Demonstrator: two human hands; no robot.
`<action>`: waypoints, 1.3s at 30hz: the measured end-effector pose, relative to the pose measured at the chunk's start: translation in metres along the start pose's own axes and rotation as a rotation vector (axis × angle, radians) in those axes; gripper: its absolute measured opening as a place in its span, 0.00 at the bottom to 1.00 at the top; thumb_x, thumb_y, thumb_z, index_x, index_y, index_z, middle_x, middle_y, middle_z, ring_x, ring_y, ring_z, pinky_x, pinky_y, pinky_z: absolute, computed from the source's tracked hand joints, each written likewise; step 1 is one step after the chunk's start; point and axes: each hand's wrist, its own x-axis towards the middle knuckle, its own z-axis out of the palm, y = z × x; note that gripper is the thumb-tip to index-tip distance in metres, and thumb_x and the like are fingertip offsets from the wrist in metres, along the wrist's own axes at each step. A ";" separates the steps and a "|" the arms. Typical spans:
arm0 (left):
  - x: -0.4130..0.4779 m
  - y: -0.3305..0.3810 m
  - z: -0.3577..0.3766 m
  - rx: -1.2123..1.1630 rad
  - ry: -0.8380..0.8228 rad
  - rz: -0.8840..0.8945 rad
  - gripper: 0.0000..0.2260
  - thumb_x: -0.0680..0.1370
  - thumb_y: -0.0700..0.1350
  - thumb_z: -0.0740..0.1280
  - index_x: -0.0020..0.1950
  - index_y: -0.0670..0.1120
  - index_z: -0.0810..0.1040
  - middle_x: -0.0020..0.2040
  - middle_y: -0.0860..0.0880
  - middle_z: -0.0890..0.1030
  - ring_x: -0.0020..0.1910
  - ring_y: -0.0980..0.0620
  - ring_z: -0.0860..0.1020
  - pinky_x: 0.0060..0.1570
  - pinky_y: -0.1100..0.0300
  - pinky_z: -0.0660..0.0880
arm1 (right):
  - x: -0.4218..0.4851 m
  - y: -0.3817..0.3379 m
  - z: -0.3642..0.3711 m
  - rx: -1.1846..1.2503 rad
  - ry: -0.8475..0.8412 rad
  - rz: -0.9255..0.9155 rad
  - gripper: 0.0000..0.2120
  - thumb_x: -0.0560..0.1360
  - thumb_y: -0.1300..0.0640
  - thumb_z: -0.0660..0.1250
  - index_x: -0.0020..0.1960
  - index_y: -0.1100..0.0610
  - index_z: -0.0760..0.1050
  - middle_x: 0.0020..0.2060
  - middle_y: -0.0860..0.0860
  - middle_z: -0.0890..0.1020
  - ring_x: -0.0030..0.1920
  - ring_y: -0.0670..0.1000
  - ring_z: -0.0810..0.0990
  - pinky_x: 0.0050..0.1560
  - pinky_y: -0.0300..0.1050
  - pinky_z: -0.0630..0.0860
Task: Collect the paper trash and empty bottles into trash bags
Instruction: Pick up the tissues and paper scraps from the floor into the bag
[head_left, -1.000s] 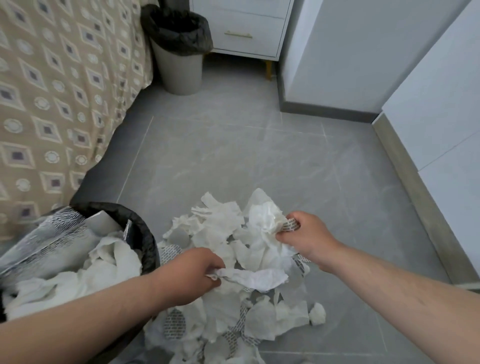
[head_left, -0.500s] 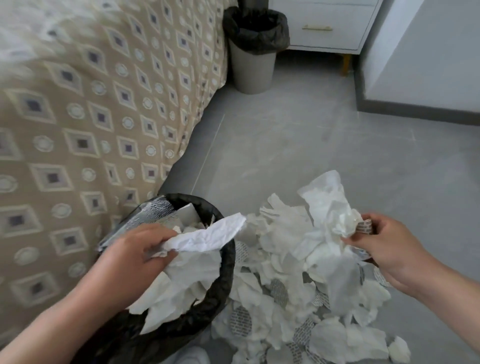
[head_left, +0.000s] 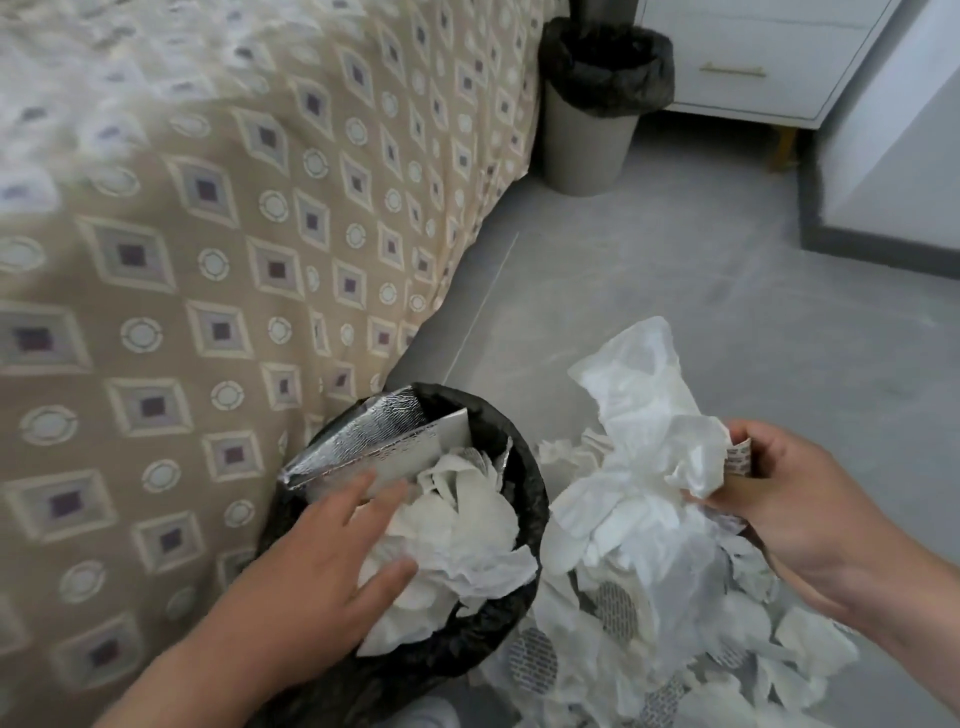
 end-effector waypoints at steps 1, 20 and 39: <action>-0.004 -0.004 -0.006 -0.001 0.031 0.003 0.47 0.59 0.78 0.28 0.75 0.62 0.49 0.74 0.61 0.48 0.75 0.60 0.48 0.68 0.70 0.44 | -0.002 -0.005 0.007 -0.001 -0.016 -0.017 0.13 0.59 0.71 0.75 0.41 0.61 0.79 0.29 0.53 0.81 0.26 0.45 0.77 0.25 0.35 0.73; -0.027 -0.056 0.035 -0.550 0.345 -0.398 0.37 0.69 0.69 0.48 0.68 0.48 0.72 0.64 0.55 0.72 0.67 0.55 0.67 0.66 0.61 0.59 | 0.043 0.066 0.198 -1.052 -0.450 -0.227 0.05 0.71 0.58 0.62 0.45 0.50 0.69 0.46 0.50 0.75 0.51 0.54 0.76 0.49 0.52 0.76; -0.029 -0.055 0.042 -0.493 0.298 -0.358 0.36 0.70 0.67 0.48 0.73 0.50 0.65 0.71 0.54 0.68 0.65 0.62 0.63 0.63 0.64 0.59 | 0.028 0.061 0.173 -1.420 -0.888 -0.313 0.46 0.74 0.49 0.70 0.75 0.36 0.38 0.77 0.44 0.35 0.78 0.53 0.44 0.71 0.59 0.63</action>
